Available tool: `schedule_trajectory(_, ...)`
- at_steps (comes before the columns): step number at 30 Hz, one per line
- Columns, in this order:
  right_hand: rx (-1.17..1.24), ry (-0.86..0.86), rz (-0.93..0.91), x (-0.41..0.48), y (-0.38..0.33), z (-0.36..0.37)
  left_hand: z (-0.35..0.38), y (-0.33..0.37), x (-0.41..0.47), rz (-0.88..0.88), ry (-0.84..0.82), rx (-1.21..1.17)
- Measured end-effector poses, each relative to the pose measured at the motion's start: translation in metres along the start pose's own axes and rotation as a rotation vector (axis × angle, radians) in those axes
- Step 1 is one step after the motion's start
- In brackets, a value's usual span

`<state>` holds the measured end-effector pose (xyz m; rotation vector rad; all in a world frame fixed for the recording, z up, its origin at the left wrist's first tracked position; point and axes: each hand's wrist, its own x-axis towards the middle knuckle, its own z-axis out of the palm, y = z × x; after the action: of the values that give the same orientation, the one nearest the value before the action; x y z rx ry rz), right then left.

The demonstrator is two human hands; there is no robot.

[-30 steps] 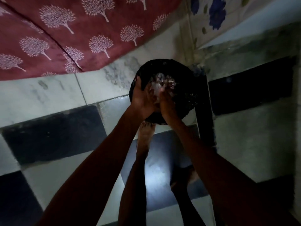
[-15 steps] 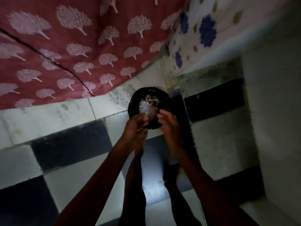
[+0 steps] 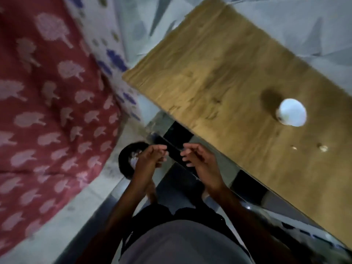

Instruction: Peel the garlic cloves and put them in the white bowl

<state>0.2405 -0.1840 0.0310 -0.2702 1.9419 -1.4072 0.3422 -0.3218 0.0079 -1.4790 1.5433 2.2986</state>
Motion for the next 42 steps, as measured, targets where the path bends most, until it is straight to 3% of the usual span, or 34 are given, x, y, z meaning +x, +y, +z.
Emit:
schedule_trajectory(9, 0.227, 0.372, -0.011, -0.04, 0.023, -0.2, 0.201, 0.024, -0.016, 0.155, -0.324, 0.174)
schedule_trajectory(17, 0.285, 0.491, -0.003, -0.056, 0.055, -0.346, 0.368, -0.012, -0.007, 0.31, -0.325, 0.318)
schedule_trajectory(21, 0.36, 0.5, 0.048, -0.056, 0.071, -0.39, 0.425, -0.032, 0.014, 0.451, -0.305, 0.596)
schedule_trajectory(25, 0.358, 0.5, 0.111, -0.046, 0.08, -0.412, 0.46, -0.042, 0.037, 0.672, -0.219, 0.924)
schedule_trajectory(33, 0.298, 0.488, 0.1, -0.025, 0.087, -0.425, 0.483, -0.047, 0.066, 0.768, -0.167, 1.167)
schedule_trajectory(36, 0.254, 0.488, 0.085, -0.016, 0.088, -0.428, 0.489, -0.03, 0.063, 0.84, -0.173, 1.194)
schedule_trajectory(39, 0.216, 0.51, 0.08, -0.001, 0.085, -0.432, 0.489, 0.009, 0.065, 0.946, -0.152, 1.059)
schedule_trajectory(42, 0.201, 0.546, 0.075, 0.013, 0.082, -0.435, 0.488, 0.049, 0.086, 0.897, -0.087, 1.109)
